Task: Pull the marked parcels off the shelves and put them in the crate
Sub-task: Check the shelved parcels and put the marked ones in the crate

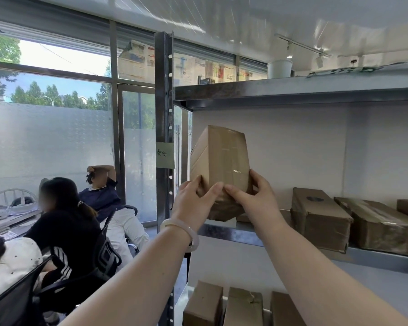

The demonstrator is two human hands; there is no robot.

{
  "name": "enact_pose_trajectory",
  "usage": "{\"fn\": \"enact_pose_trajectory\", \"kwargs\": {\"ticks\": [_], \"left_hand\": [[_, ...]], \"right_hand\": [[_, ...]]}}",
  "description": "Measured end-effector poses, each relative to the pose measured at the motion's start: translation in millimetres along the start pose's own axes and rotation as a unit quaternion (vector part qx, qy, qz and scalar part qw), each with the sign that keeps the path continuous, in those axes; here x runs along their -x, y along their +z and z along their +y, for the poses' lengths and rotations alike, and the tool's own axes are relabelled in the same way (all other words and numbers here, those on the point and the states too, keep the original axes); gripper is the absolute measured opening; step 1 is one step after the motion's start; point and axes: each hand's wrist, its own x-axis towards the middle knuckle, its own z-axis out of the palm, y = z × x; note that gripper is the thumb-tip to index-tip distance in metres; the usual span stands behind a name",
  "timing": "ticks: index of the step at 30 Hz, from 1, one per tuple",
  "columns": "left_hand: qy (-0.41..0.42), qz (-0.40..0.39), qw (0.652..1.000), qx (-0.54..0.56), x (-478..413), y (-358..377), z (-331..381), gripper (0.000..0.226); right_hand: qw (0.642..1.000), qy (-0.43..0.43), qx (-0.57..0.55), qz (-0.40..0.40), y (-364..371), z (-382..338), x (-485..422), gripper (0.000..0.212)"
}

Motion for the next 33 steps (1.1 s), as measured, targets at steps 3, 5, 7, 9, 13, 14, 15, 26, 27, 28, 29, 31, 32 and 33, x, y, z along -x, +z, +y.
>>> {"fn": "enact_pose_trajectory", "kwargs": {"ticks": [3,5,7,9,13,14,15,26,27,28,29,31,32,33], "left_hand": [[0.006,0.021,0.999,-0.033,2.8,-7.3,-3.8,0.067],[0.005,-0.001,0.999,-0.035,2.1,-12.3,-6.2,0.064],[0.007,-0.019,0.999,-0.037,1.8,-14.0,-7.7,0.067],[0.006,-0.009,0.999,-0.041,3.2,-12.4,-7.5,0.080],[-0.067,0.001,0.997,-0.027,8.4,-9.5,-2.7,0.126],[-0.077,-0.008,0.996,-0.038,10.3,-9.4,-2.2,0.135],[-0.083,-0.016,0.995,-0.051,12.1,-9.5,-1.8,0.140],[-0.048,-0.043,0.981,0.185,17.6,-29.6,-15.4,0.126],[-0.043,-0.063,0.970,0.229,18.9,-30.7,-15.2,0.126],[-0.041,-0.081,0.960,0.265,20.4,-31.5,-14.8,0.123],[-0.040,-0.091,0.952,0.288,21.8,-32.1,-14.4,0.120],[-0.034,-0.086,0.951,0.296,23.7,-32.3,-13.4,0.113],[-0.029,-0.074,0.957,0.278,24.1,-32.4,-13.1,0.109],[-0.024,-0.063,0.965,0.253,24.3,-32.4,-12.7,0.105]], "right_hand": [[0.998,0.039,-0.048,-0.019,-0.8,-2.0,-0.3,0.052],[0.995,0.059,-0.075,-0.010,-3.1,-3.5,-1.2,0.040],[0.993,0.066,-0.093,-0.004,-3.7,-4.3,-2.1,0.036],[0.995,0.052,-0.081,-0.019,-1.4,-7.5,-0.3,0.033],[0.997,-0.001,-0.033,-0.064,10.4,-9.8,10.8,0.032],[0.997,-0.009,-0.027,-0.069,13.4,-7.3,13.9,0.031],[0.996,-0.017,-0.031,-0.076,16.7,-5.4,17.5,0.031],[0.998,-0.042,0.022,-0.048,1.1,3.4,1.4,0.049],[0.998,-0.027,0.011,-0.064,-2.4,4.4,0.0,0.053],[0.997,-0.015,0.001,-0.080,-4.5,5.7,-0.6,0.056],[0.996,-0.013,-0.001,-0.089,-5.4,6.8,-0.2,0.057],[0.996,-0.035,0.010,-0.081,-5.4,8.7,0.7,0.058],[0.996,-0.046,0.011,-0.070,-5.3,9.2,1.2,0.059],[0.997,-0.055,0.008,-0.059,-5.8,9.4,2.1,0.060]]}}
